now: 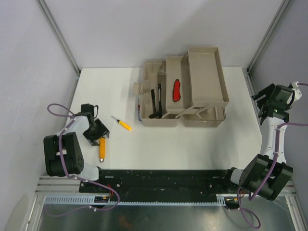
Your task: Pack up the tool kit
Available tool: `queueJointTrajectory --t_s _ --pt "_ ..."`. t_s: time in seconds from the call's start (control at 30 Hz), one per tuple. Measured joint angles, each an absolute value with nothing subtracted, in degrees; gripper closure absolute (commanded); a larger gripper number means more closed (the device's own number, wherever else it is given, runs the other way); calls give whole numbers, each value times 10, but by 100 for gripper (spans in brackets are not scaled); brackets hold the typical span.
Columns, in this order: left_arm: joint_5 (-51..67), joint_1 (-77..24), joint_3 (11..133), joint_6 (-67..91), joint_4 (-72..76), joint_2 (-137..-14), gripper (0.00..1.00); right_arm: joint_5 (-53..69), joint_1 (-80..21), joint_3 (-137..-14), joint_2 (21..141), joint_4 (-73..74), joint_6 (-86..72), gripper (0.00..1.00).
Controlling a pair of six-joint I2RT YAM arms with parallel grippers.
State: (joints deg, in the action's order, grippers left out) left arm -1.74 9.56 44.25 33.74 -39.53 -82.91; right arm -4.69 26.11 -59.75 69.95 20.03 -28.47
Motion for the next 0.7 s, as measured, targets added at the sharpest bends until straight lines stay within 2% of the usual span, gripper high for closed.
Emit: queueJointTrajectory --t_s 0.07,0.27,0.53,0.7 --pt "-11 84 453 336 -393 -839 30 -47 261 -598 701 198 -285 15" --pt "-22 54 481 328 -387 -858 15 -47 261 -598 708 198 -289 16" --pt "-55 44 455 342 -419 -858 14 -47 261 -598 713 199 -289 17" --pt "-58 21 444 357 -423 -845 10 -47 251 -598 714 199 -289 17"
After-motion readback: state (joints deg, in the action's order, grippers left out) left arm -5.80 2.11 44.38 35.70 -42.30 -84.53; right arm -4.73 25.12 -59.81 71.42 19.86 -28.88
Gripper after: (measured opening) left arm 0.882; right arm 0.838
